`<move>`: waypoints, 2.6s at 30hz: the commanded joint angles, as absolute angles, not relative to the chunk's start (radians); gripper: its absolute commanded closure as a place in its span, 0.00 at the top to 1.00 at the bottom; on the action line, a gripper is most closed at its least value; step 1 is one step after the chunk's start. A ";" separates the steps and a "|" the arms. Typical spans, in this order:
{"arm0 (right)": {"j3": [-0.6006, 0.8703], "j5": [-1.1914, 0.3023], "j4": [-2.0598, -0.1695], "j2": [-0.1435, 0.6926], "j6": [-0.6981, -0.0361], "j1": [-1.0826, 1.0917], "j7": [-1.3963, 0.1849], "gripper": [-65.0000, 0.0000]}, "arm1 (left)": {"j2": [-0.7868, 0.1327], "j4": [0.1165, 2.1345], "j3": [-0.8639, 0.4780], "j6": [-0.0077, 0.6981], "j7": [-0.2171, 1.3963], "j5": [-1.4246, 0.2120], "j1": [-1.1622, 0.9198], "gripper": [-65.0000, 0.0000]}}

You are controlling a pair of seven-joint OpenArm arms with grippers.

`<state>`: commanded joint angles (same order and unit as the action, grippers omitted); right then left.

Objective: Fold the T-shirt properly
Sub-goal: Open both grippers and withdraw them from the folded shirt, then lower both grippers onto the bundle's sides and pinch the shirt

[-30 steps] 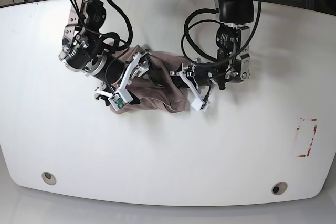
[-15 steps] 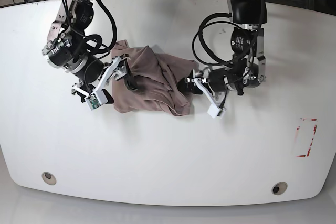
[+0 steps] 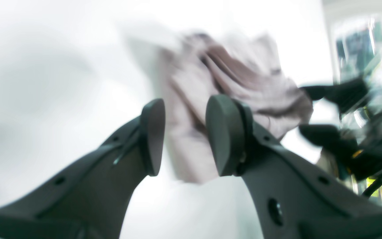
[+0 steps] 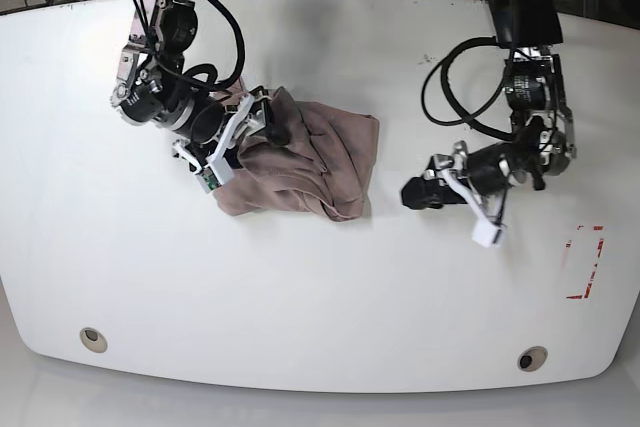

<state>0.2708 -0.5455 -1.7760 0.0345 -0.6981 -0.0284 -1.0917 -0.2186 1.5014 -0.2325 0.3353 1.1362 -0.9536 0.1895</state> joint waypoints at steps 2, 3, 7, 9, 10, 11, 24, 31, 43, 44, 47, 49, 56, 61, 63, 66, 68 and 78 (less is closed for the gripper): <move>0.271 -0.545 -1.755 0.035 -0.698 -0.016 -1.076 0.70 | -0.259 1.500 -0.265 0.335 1.136 -0.978 0.171 0.36; 0.271 -0.545 -1.745 0.035 -0.698 -0.010 -1.073 0.70 | -0.275 1.500 -0.278 0.335 1.135 -0.989 0.163 0.36; 0.268 -0.545 -1.724 0.035 -0.698 0.001 -1.073 0.69 | -0.338 1.500 -0.314 0.335 1.132 -1.036 0.136 0.36; 0.237 -0.547 -1.727 0.035 -0.698 0.001 -1.075 0.68 | -0.374 1.500 -0.332 0.335 1.132 -1.059 0.116 0.36; 0.219 -0.547 -1.727 0.035 -0.698 0.001 -1.075 0.68 | -0.384 1.500 -0.341 0.335 1.132 -1.067 0.107 0.36; 0.197 -0.547 -1.730 0.035 -0.698 -0.001 -1.075 0.68 | -0.392 1.500 -0.351 0.335 1.132 -1.070 0.097 0.36; -0.024 -0.539 -1.844 -0.097 -0.698 -0.101 -1.078 0.49 | -0.397 1.501 -0.440 0.335 1.132 -1.069 0.012 0.36; -0.127 -0.542 -1.876 -0.105 -0.665 -0.110 -1.064 0.49 | -0.397 1.504 -0.437 0.335 1.132 -1.069 -0.002 0.36; 0.061 -0.545 -1.951 0.024 -0.676 -0.085 -1.055 0.48 | -0.392 1.710 -0.275 0.335 1.133 -1.067 -0.001 0.36; 0.076 -0.545 -1.949 0.035 -0.676 -0.077 -1.055 0.48 | -0.392 1.722 -0.254 0.335 1.133 -1.067 -0.001 0.36; 0.128 -0.536 -1.943 0.064 -0.673 -0.051 -1.052 0.48 | -0.392 1.761 -0.162 0.335 1.130 -1.066 0.002 0.36; 0.153 -0.536 -1.929 0.085 -0.671 -0.030 -1.040 0.48 | -0.381 1.774 -0.099 0.334 1.130 -1.066 0.004 0.36; 0.196 -0.536 -1.816 0.180 -0.667 0.064 -0.997 0.21 | -0.271 1.837 0.015 0.335 1.130 -0.958 -0.002 0.36; 0.191 -0.536 -1.685 0.219 -0.668 0.128 -0.946 0.10 | -0.173 1.844 0.038 0.375 1.129 -0.938 -0.021 0.35; 0.191 -0.532 -1.643 0.223 -0.668 0.142 -0.908 0.12 | -0.128 1.844 0.056 0.390 1.129 -0.891 -0.028 0.35; 0.189 -0.489 -1.600 0.231 -0.671 0.153 -0.872 0.13 | -0.076 1.842 0.084 0.400 1.112 -0.774 -0.041 0.35; 0.189 -0.438 -1.573 0.226 -0.676 0.166 -0.842 0.13 | -0.038 1.836 0.124 0.400 1.070 -0.664 -0.051 0.35; 0.059 -0.249 -1.399 0.220 -0.676 0.179 -0.590 0.13 | -0.010 1.733 0.254 0.398 0.940 -0.476 -0.082 0.35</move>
<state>0.0591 -0.2493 -1.3986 0.2202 -0.6759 0.1788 -0.5900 -0.0100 1.7331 0.2539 0.3982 0.9398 -0.4764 -0.0821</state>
